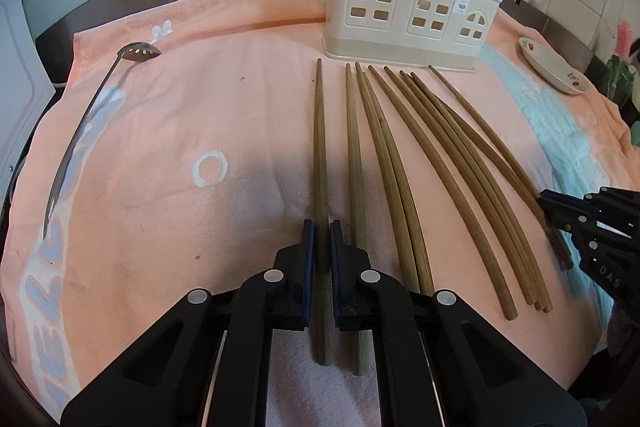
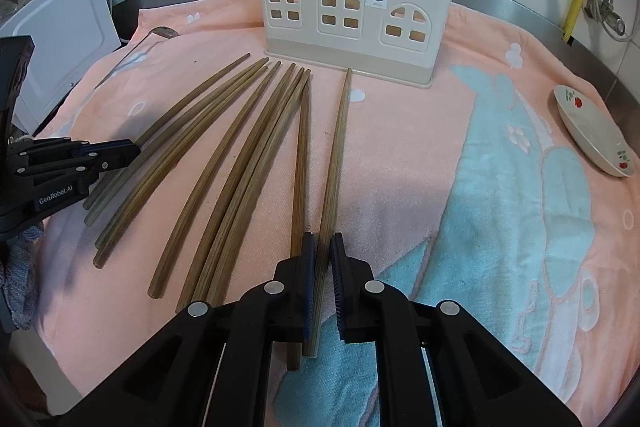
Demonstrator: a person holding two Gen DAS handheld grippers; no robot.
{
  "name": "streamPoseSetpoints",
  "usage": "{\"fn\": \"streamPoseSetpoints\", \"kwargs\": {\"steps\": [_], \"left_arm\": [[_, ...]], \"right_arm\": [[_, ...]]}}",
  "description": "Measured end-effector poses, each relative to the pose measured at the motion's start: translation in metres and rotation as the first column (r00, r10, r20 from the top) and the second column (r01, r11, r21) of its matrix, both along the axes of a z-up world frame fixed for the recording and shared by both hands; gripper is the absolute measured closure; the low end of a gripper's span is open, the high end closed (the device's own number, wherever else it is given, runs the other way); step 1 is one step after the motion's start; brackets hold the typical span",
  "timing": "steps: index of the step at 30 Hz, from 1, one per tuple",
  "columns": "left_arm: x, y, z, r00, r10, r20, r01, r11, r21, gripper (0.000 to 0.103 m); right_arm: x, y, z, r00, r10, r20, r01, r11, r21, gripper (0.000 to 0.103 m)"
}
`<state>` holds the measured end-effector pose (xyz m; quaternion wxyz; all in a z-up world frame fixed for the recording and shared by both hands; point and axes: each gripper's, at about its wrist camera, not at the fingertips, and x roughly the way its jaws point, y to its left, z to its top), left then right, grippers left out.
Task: Organize utensils
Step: 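Lift the chopstick with the right tool and carry it toward the cream holder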
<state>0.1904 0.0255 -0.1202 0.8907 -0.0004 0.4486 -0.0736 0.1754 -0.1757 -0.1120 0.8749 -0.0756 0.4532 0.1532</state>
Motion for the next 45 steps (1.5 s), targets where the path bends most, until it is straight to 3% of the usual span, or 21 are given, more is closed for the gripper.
{"fn": "streamPoseSetpoints", "kwargs": {"steps": [8,14,22,30,36,45], "left_arm": [[-0.010,0.004,0.014,1.000,-0.006,0.030,0.007,1.000,-0.028,0.097],[-0.018,0.005,0.040,0.996,-0.012,0.087,0.016,0.999,-0.039,0.097],[-0.022,0.003,0.051,0.997,-0.035,0.071,0.035,0.999,-0.007,0.097],[-0.021,0.007,0.044,0.999,-0.035,0.023,0.036,0.999,-0.037,0.097],[-0.015,0.005,0.033,0.999,-0.038,-0.027,0.039,0.999,0.015,0.097],[-0.020,0.007,0.045,0.999,-0.032,0.027,0.031,0.999,0.041,0.097]], "right_arm": [[-0.008,-0.005,0.017,0.999,-0.012,0.052,0.011,1.000,0.021,0.096],[-0.016,-0.010,0.055,0.990,-0.005,0.143,-0.001,0.999,0.038,0.096],[-0.018,-0.013,0.095,0.973,-0.005,0.233,-0.009,0.998,0.061,0.096],[-0.017,-0.015,0.095,0.974,-0.014,0.228,-0.005,0.996,0.084,0.096],[-0.015,-0.013,0.102,0.970,-0.018,0.241,-0.006,0.995,0.098,0.096],[-0.014,-0.011,0.102,0.970,-0.010,0.243,-0.014,0.995,0.097,0.097]]}}
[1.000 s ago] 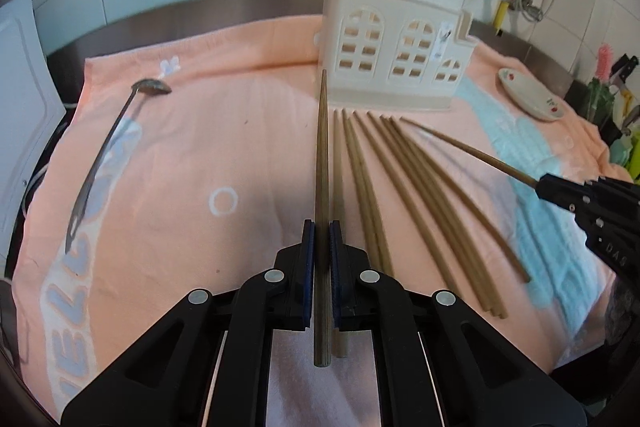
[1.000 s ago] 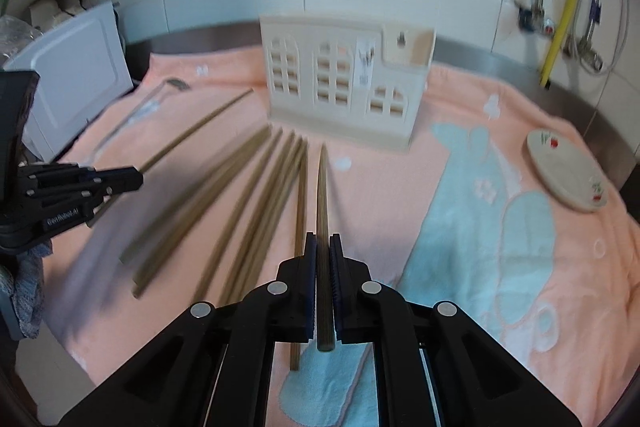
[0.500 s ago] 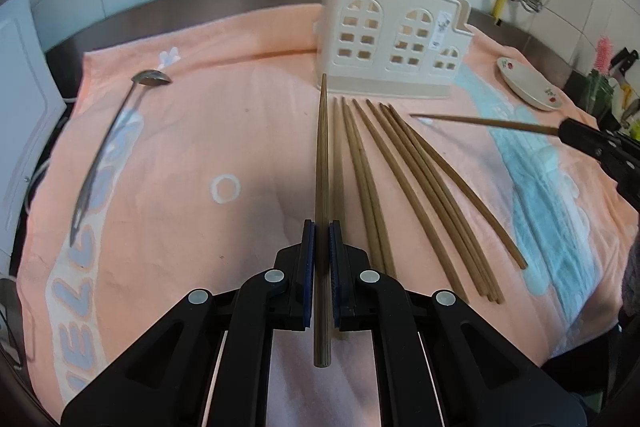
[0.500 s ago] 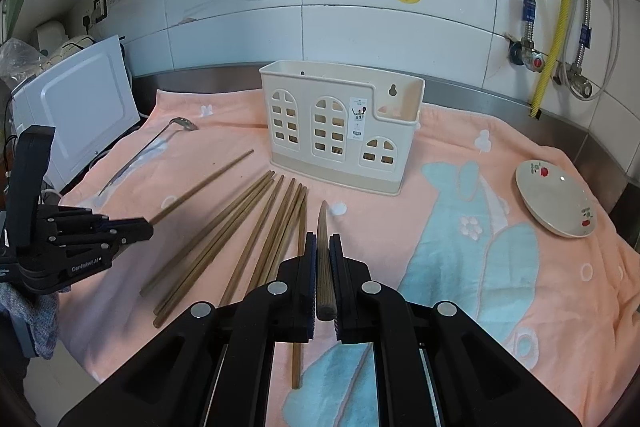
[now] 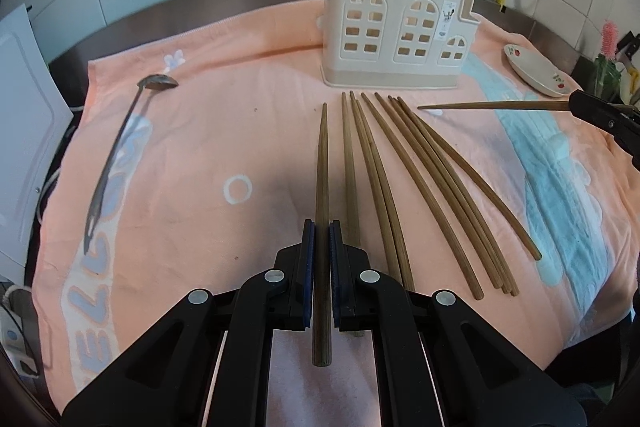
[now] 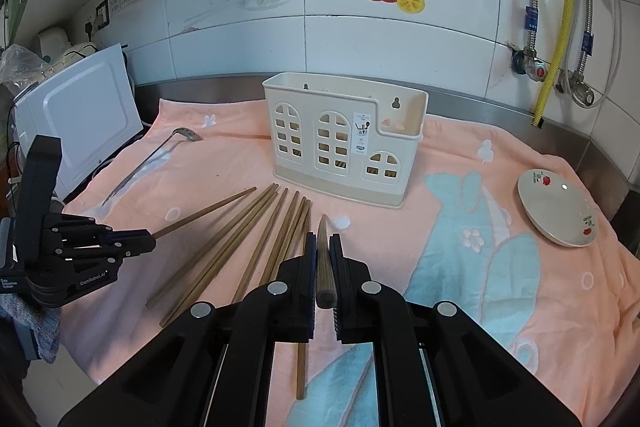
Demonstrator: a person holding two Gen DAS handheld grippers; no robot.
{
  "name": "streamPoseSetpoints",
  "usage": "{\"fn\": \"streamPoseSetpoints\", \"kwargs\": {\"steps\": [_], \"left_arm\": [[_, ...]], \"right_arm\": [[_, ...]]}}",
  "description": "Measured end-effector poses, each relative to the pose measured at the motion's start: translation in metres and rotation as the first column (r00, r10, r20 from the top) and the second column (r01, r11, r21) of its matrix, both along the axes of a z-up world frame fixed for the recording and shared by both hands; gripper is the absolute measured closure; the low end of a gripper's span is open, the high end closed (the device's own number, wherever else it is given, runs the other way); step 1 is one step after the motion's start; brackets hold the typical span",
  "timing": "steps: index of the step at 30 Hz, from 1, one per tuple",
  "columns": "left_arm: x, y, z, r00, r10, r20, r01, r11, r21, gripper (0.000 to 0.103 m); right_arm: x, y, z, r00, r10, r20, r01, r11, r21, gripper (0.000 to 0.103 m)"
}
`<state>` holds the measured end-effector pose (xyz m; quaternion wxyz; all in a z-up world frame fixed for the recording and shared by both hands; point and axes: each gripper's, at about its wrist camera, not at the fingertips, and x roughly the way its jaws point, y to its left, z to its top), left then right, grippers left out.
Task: Organize utensils
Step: 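Lift the chopstick with the right tool and carry it toward the cream holder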
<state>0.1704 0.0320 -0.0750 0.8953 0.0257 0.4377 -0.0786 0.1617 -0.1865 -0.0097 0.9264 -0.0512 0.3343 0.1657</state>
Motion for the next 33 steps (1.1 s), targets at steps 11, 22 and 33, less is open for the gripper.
{"fn": "streamPoseSetpoints", "kwargs": {"steps": [11,22,33], "left_arm": [[-0.008,-0.003,0.019,0.997,0.007,0.076,-0.008,1.000,0.024,0.097],[-0.013,-0.003,0.031,0.992,0.005,0.126,-0.008,1.000,0.022,0.097],[-0.011,-0.005,0.045,0.986,-0.007,0.169,0.007,1.000,-0.001,0.097]], "right_arm": [[0.002,0.004,0.003,1.000,0.002,0.003,-0.002,1.000,-0.012,0.097],[0.004,0.005,0.004,1.000,0.006,0.000,-0.006,1.000,-0.019,0.097],[0.014,0.002,0.020,1.000,0.007,0.010,-0.006,1.000,-0.013,0.097]]}}
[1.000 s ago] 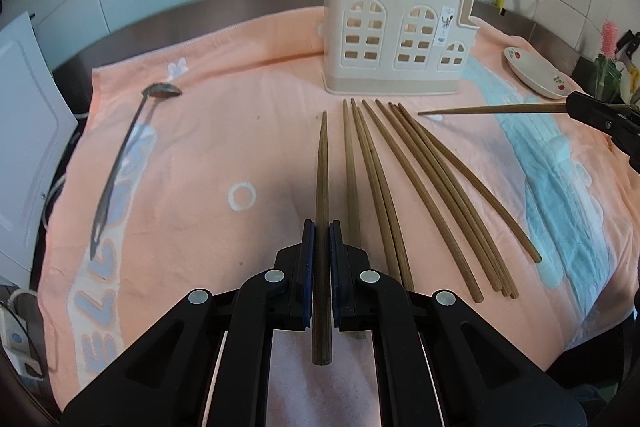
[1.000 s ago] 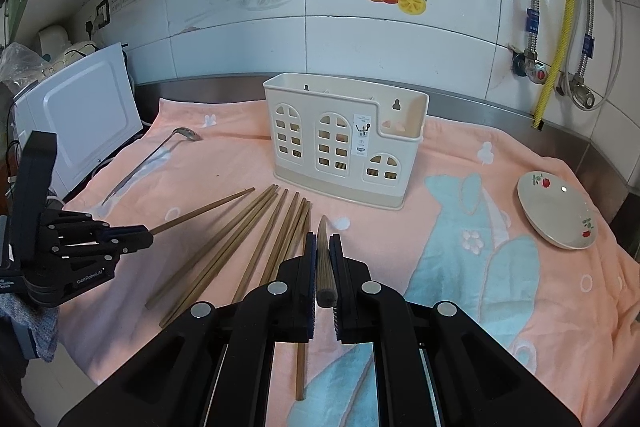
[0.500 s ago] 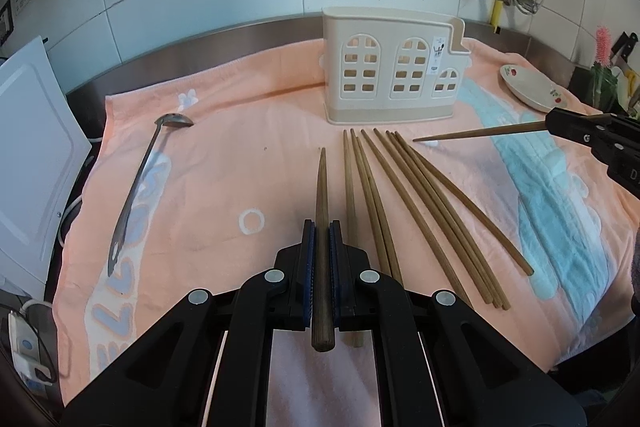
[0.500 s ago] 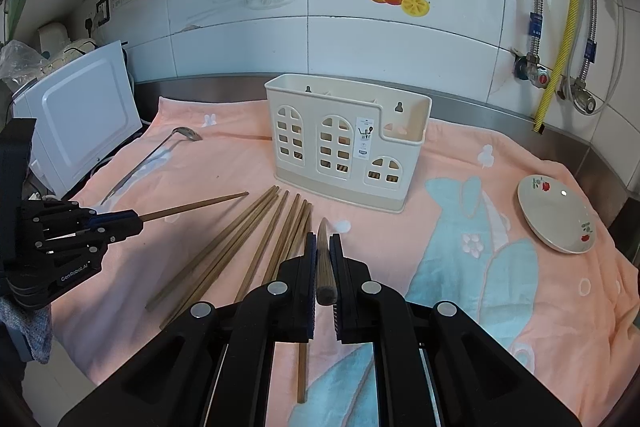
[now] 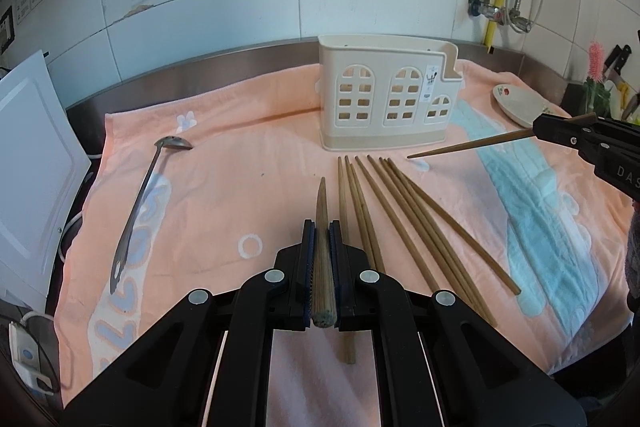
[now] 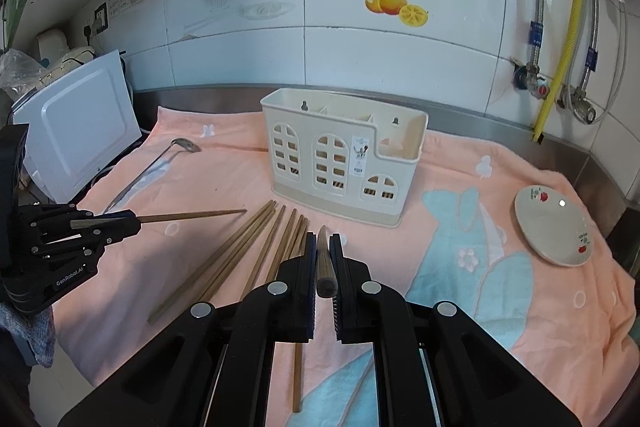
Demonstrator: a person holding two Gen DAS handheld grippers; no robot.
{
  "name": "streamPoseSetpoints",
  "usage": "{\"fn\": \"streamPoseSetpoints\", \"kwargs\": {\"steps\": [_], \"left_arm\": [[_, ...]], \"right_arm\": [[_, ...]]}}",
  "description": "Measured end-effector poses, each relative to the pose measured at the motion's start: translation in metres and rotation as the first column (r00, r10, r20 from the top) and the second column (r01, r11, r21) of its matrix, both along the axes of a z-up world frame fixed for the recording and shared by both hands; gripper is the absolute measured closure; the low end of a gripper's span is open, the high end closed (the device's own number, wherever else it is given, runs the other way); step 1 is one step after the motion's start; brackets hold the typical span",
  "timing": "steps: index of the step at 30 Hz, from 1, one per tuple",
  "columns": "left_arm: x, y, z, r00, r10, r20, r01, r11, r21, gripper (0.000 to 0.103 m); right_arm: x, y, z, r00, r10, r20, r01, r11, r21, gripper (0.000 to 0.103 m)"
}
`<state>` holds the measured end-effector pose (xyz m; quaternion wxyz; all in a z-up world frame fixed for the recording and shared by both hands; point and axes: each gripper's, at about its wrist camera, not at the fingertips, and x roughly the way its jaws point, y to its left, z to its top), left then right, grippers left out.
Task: Organize utensils
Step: 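Lift the chopstick with the right tool and carry it toward the cream holder, then lower the chopstick into the cream holder and open the right tool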
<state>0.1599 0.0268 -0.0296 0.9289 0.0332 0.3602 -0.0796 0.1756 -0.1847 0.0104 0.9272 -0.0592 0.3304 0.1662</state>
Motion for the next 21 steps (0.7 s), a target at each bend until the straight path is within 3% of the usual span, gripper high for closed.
{"fn": "streamPoseSetpoints", "kwargs": {"steps": [10,21], "left_arm": [[-0.002,0.001,0.018,0.999,-0.016,0.038,0.017,1.000,-0.009,0.097],[0.007,-0.003,0.071,0.992,-0.057,0.116,0.059,0.998,-0.011,0.098]], "right_arm": [[0.002,-0.007,0.020,1.000,0.014,0.007,-0.014,1.000,0.009,0.097],[0.008,-0.037,0.070,0.999,0.026,0.020,-0.027,0.999,0.017,0.097]]}}
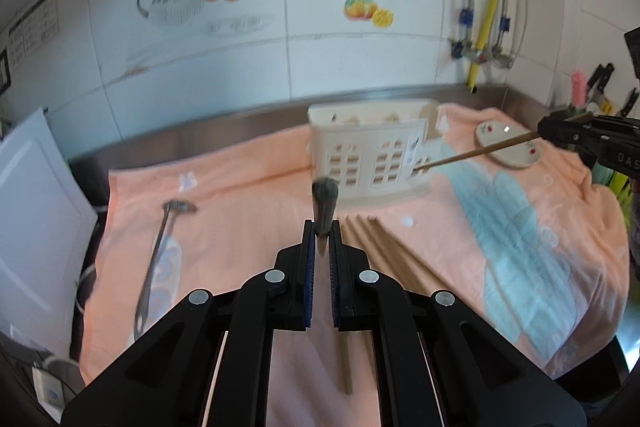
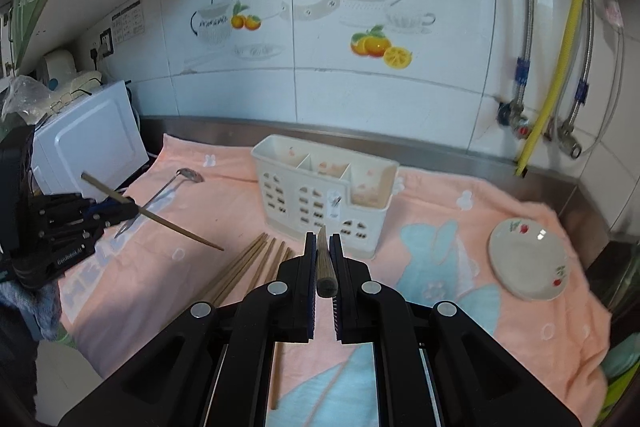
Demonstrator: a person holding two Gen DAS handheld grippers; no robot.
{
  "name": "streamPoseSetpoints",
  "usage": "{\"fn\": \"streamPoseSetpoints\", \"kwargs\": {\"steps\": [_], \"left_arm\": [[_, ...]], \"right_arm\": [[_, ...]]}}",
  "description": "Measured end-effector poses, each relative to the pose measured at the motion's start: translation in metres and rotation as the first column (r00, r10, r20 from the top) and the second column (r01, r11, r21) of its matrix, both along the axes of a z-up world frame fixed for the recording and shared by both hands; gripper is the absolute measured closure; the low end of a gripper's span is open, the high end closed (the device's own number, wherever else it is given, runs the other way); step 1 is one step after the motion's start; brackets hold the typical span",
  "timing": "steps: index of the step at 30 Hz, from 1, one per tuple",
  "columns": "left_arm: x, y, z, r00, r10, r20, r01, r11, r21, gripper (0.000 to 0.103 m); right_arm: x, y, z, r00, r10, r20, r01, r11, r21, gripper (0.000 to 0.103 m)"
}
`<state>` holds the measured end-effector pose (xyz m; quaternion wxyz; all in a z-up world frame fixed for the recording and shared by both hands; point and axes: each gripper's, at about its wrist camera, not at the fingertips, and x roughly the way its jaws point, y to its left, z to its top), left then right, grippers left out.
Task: Organize utensils
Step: 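Lower the chopstick into the cream holder and open the right tool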
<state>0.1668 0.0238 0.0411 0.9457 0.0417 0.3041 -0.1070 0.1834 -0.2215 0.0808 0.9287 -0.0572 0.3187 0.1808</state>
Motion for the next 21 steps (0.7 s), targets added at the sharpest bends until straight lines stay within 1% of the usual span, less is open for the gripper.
{"fn": "streamPoseSetpoints", "kwargs": {"steps": [4,7,10,13,14,18,21], "left_arm": [[0.003,-0.006,0.031,0.998,-0.028,0.049,0.029,0.999,-0.019,0.098],[0.004,-0.015,0.060,0.992,-0.049,0.114,0.049,0.999,-0.002,0.098],[0.008,-0.023,0.083,0.985,-0.059,0.162,0.058,0.998,0.011,0.098],[0.019,-0.031,0.102,0.979,-0.065,0.195,0.063,0.998,0.014,0.098],[0.026,-0.034,0.108,0.976,-0.059,0.208,0.055,0.998,0.025,0.098],[0.053,-0.041,0.116,0.979,-0.049,0.199,0.046,0.999,0.018,0.098],[0.075,-0.045,0.109,0.986,-0.048,0.161,0.047,0.999,0.015,0.098]], "right_arm": [[0.005,-0.012,0.023,1.000,0.000,0.004,0.000,1.000,-0.015,0.097],[0.009,-0.021,0.041,1.000,0.002,0.015,-0.002,1.000,-0.021,0.097],[0.016,-0.027,0.058,1.000,0.002,0.023,-0.001,0.999,-0.034,0.097],[0.029,-0.030,0.067,1.000,-0.004,0.013,0.004,0.999,-0.036,0.097],[0.034,-0.029,0.069,1.000,-0.007,0.012,0.008,0.999,-0.043,0.097],[0.054,-0.026,0.071,1.000,-0.021,0.017,0.022,0.998,-0.056,0.097],[0.070,-0.024,0.070,1.000,-0.021,0.015,0.022,0.999,-0.046,0.097]]}}
